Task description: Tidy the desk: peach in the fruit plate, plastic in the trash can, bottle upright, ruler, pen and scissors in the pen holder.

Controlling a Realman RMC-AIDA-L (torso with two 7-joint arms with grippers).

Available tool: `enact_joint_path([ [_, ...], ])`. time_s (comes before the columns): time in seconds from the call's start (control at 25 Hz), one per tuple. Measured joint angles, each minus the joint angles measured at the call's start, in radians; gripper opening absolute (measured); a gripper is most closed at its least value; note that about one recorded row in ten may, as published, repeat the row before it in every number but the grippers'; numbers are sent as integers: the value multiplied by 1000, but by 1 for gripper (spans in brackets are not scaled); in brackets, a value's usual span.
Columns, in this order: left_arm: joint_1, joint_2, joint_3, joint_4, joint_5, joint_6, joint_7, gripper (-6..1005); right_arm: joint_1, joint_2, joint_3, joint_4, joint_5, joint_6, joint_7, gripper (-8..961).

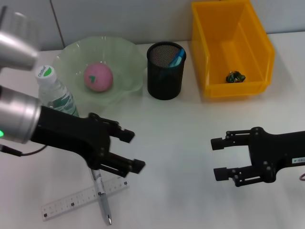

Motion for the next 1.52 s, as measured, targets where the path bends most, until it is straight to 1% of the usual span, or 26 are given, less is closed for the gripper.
enact_joint_path([
  [0.04,0,0,0,0,0,0,0,779,0,-1,6,-2,-2,-9,-1,765],
  [0.08,-3,0,20,6,4,-6,-16,779,0,-3,11,-3,-4,-15,0,765],
  [0.2,-8,1,115,49,66,-23,-70,778,0,-9,29,-9,-27,-24,0,765],
  [0.28,-6,0,162,74,109,-29,-87,778,0,-9,49,-15,-59,-26,1,766],
  [0.44,21,-1,223,107,158,-45,-103,778,-9,-9,100,-18,-95,-19,2,766],
  [0.48,29,-1,229,116,166,-49,-105,778,-13,-10,132,-22,-98,-16,3,766],
  [0.56,43,-1,237,136,183,-55,-107,778,-14,-12,148,-25,-98,-17,7,766],
  [0.6,52,1,239,157,192,-57,-104,778,-14,-18,166,-29,-100,-27,20,766],
  [0.72,55,2,239,170,201,-62,-96,777,-13,-21,174,-30,-106,-34,34,766],
  [0.84,50,1,244,172,241,-70,-85,777,-11,-22,177,-31,-112,-33,43,766],
  [0.96,43,0,251,164,257,-78,-72,777,-10,-19,176,-33,-112,-29,44,765],
  [1.12,40,0,277,163,260,-92,-56,776,1,-21,177,-34,-123,-22,49,765],
  [1.28,46,0,349,155,290,-151,-51,776,6,-23,178,-37,-130,-17,66,765],
  [1.36,45,-1,373,132,303,-181,-49,776,8,-24,178,-39,-136,-15,75,765],
  [1.4,39,-1,378,108,305,-195,-41,776,10,-24,178,-39,-138,-10,83,765],
  [1.52,36,-1,382,88,305,-210,-26,776,11,-25,175,-37,-138,-5,85,765],
])
